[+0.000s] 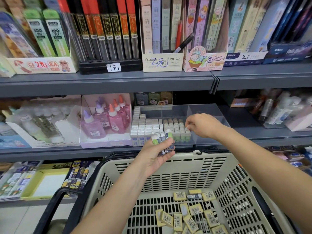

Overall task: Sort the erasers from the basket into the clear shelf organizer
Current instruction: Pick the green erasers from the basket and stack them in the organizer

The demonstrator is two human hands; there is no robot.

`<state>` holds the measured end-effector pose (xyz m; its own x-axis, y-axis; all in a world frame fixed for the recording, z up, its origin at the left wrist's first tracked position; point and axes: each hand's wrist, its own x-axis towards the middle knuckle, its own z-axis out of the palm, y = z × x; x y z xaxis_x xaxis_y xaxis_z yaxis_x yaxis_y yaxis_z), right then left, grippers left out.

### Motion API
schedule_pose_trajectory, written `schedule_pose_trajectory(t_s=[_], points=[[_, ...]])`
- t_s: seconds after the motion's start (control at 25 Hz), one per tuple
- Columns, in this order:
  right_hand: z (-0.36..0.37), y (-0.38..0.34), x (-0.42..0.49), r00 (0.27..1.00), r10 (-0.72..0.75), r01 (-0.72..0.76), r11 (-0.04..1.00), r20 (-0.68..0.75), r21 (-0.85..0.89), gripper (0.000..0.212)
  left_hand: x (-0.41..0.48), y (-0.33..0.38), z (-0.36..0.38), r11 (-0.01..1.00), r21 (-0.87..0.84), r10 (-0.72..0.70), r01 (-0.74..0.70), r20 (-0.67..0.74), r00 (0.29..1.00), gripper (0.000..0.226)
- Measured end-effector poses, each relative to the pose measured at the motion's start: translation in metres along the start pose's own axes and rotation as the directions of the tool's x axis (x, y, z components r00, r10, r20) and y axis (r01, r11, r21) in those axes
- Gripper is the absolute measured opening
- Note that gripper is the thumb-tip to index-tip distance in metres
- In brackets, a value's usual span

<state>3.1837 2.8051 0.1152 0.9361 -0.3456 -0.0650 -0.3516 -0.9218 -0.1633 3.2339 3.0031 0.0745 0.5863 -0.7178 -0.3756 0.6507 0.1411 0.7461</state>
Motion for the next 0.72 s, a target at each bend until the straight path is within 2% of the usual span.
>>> schedule_pose_trajectory(t_s=[0.12, 0.2, 0.28, 0.36, 0.4, 0.52, 0.64, 0.72], points=[[0.0, 0.0, -0.005, 0.999, -0.016, 0.016, 1.0, -0.039, -0.003, 0.018, 0.001, -0.001, 0.003, 0.999, -0.041, -0.011, 0.011, 0.005, 1.0, 0.037], [-0.003, 0.0, -0.012, 0.992, -0.042, 0.043, 0.999, -0.117, 0.008, 0.02, 0.003, -0.001, 0.004, 0.999, -0.029, -0.015, 0.016, 0.015, 1.0, 0.031], [-0.005, -0.006, -0.022, 0.981, -0.069, 0.102, 0.979, -0.181, 0.179, 0.02, 0.004, -0.002, 0.006, 1.0, 0.0, -0.013, 0.013, 0.022, 1.0, 0.026], [-0.005, -0.014, -0.032, 0.986, -0.089, 0.143, 0.891, -0.142, 0.431, 0.019, 0.007, -0.004, 0.011, 1.0, 0.029, -0.012, 0.01, 0.041, 0.999, 0.023], [-0.005, -0.016, -0.036, 0.988, -0.098, 0.144, 0.858, -0.117, 0.494, 0.017, 0.008, -0.006, 0.014, 0.999, 0.045, -0.015, 0.013, 0.054, 0.998, 0.023], [-0.012, -0.009, -0.04, 0.997, -0.062, 0.083, 0.794, -0.055, 0.602, 0.01, 0.01, -0.009, 0.021, 0.995, 0.101, -0.018, 0.011, 0.066, 0.998, 0.021], [-0.023, -0.004, -0.039, 0.993, -0.092, 0.021, 0.727, 0.068, 0.686, 0.003, 0.014, -0.008, 0.025, 0.995, 0.1, 0.003, -0.008, 0.052, 0.999, 0.021], [-0.023, -0.006, -0.037, 0.994, -0.064, -0.016, 0.7, 0.086, 0.714, 0.003, 0.016, -0.005, 0.029, 0.992, 0.12, 0.029, -0.036, 0.062, 0.998, 0.022]])
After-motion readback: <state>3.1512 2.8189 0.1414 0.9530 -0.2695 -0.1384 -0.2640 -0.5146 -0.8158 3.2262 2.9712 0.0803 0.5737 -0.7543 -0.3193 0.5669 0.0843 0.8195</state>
